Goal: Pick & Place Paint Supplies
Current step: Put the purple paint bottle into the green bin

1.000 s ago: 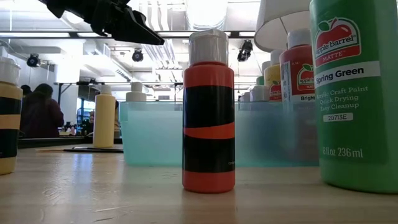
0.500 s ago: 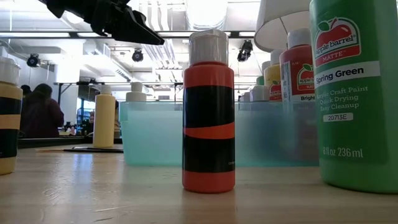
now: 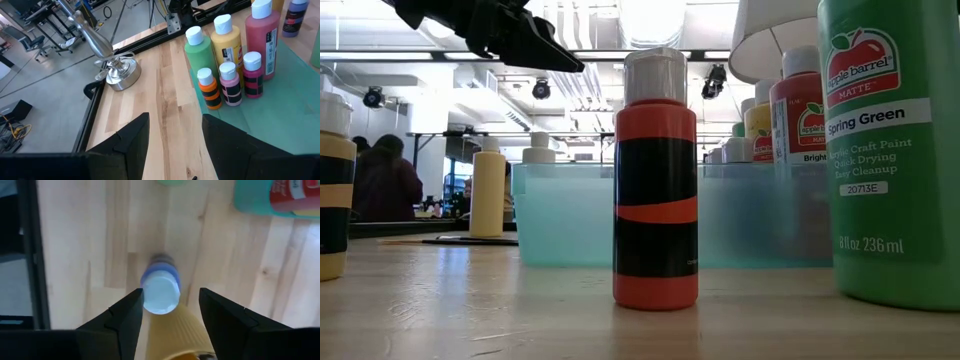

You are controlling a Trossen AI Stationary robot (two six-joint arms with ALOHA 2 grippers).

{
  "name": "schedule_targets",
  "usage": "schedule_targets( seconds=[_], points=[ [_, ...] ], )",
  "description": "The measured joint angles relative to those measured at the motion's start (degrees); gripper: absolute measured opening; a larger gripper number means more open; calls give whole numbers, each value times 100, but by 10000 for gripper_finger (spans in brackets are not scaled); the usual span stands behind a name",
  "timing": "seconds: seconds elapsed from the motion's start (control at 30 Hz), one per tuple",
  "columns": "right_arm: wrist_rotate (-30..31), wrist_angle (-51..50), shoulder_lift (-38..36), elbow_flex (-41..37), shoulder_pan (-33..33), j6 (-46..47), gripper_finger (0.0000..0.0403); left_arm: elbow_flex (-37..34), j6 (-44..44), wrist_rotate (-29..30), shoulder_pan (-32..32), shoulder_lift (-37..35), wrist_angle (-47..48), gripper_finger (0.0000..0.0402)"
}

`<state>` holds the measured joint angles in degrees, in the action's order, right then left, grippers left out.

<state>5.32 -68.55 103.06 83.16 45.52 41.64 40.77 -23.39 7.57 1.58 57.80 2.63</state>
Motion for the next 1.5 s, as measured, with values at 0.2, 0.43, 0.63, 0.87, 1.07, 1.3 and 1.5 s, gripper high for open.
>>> schedule_targets(
  seconds=[0.2, 0.43, 0.63, 0.87, 1.07, 1.3, 1.5],
  points=[
    [-70, 11, 53, -38, -5, -148, 199, 0, 0, -1, 0, 0, 0, 188],
    [-72, -64, 29, -36, -48, -184, 218, 0, 0, -2, 0, 0, 0, 188],
    [-74, -66, 16, 55, -156, -293, 228, 0, 0, 0, -1, 0, 0, 188],
    [-76, -207, 16, 353, -507, -322, 226, 0, 0, -2, -2, 0, 0, 188],
    [-92, -613, 16, 781, -876, -343, 210, 0, 0, -1, -1, 0, 0, 188],
    [-22, -1575, -13, 1244, -1533, -858, 196, 0, 2, 0, 0, 0, 0, 188],
    [-540, -1766, -242, 1088, -2553, -1044, 197, 0, 1, -2, 0, 0, 0, 188]
  ],
)
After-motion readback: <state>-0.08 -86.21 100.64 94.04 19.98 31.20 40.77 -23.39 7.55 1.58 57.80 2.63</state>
